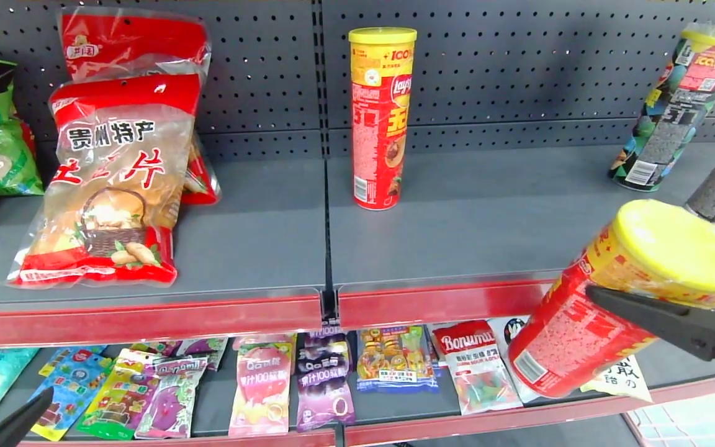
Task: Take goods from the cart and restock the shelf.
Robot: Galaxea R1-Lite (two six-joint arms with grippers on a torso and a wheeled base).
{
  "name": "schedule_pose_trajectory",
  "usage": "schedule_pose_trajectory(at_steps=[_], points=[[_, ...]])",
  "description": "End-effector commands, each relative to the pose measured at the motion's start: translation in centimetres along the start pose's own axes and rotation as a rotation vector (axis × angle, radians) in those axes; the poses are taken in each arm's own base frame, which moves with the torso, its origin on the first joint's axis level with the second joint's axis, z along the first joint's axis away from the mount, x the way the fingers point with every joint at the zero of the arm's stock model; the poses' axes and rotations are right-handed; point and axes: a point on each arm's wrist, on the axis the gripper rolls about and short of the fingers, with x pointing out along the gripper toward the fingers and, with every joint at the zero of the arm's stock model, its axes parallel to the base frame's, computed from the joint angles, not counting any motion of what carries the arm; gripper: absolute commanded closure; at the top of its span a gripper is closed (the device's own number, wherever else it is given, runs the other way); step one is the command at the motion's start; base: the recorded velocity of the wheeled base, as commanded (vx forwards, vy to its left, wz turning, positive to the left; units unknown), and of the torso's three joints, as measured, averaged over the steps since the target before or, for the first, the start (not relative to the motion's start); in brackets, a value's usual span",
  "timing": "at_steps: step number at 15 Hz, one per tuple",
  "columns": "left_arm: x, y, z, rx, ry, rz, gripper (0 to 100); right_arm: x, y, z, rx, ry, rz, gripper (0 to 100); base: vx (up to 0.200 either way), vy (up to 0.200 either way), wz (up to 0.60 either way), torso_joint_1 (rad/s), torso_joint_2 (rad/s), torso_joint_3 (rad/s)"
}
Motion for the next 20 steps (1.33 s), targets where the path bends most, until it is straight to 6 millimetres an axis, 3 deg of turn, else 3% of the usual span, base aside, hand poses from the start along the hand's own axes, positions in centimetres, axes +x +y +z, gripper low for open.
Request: schedule_pose_trajectory(at_steps=[1,6,15,18,20], points=[[0.1,0.0,0.0,-0.001,0.004,-0.001,0,-0.2,0.1,-0.1,-0.006,-0.003,0.002,100,0.0,0.0,0.0,0.0,0.0,0.0],[0.3,0.0,0.0,-0.002,0.014,-0.005,0,-1.2,0.4,-0.6,-0.011,-0.011,0.002,100,0.0,0.0,0.0,0.013,-0.04,-0.025],[0.3,0.1,0.1,0.0,0.012,-0.004,0,-1.4,0.4,-0.2,-0.015,-0.03,0.0,100,0.0,0.0,0.0,0.204,-0.51,-0.309],[0.3,0.1,0.1,0.006,0.012,-0.01,0,-1.0,0.1,-0.1,-0.012,-0.022,-0.026,100,0.0,0.0,0.0,0.06,-0.14,-0.078],[1.2,0.3,0.5,0.053,0.027,-0.017,0,-0.1,-0.3,1.1,-0.01,-0.037,-0.031,100,0.0,0.0,0.0,0.0,0.0,0.0]])
